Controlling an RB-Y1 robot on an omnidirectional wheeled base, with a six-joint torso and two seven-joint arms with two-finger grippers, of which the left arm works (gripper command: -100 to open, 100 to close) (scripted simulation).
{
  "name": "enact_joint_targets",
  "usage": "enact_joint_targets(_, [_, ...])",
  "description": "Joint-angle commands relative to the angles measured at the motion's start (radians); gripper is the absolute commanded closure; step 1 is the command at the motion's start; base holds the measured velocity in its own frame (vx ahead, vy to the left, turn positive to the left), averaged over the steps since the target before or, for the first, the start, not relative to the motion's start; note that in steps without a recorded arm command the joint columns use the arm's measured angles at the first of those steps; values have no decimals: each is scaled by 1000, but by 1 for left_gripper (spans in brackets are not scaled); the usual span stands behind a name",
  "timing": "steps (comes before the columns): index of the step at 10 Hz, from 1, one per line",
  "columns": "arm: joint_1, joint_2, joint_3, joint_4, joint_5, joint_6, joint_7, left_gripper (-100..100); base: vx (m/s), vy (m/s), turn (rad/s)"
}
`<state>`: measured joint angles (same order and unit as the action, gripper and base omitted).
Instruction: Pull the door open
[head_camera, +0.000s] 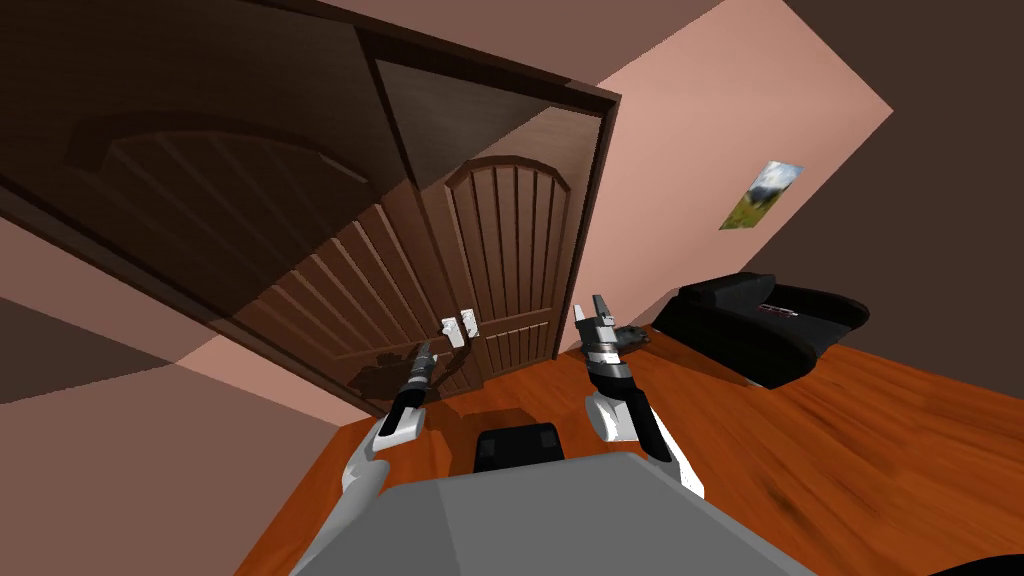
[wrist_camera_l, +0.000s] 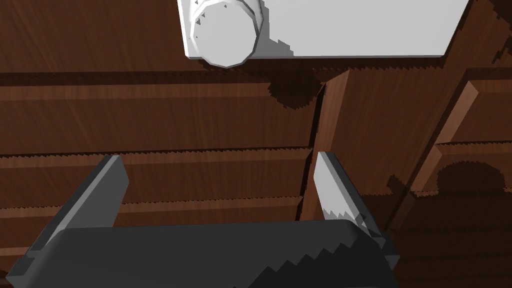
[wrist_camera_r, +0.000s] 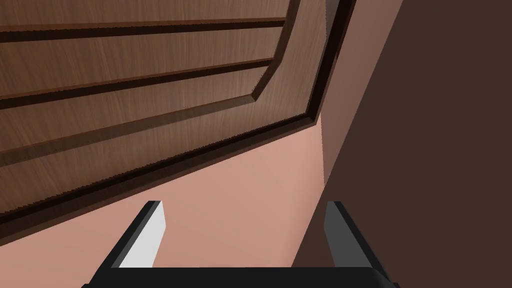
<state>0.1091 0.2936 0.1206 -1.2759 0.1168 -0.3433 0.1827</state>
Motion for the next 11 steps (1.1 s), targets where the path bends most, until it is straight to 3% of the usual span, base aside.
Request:
enact_joint_targets(1, [1,-2,-19,-20,-2,5,7,-100,-161,-60,-77])
enact_joint_targets(4, [15,15,31,25,4,5,-1,-100,-42,52,127])
enact_joint_targets(6, [11,17,47,40,5,5,-6,-100,97,93,33])
enact_joint_targets(9, [-12,6,37,41,2,4,-10,-100,186,4,-65])
enact_joint_targets(11, [-36,-6,19,34,-2,1,-11,-100,232,-99,-146])
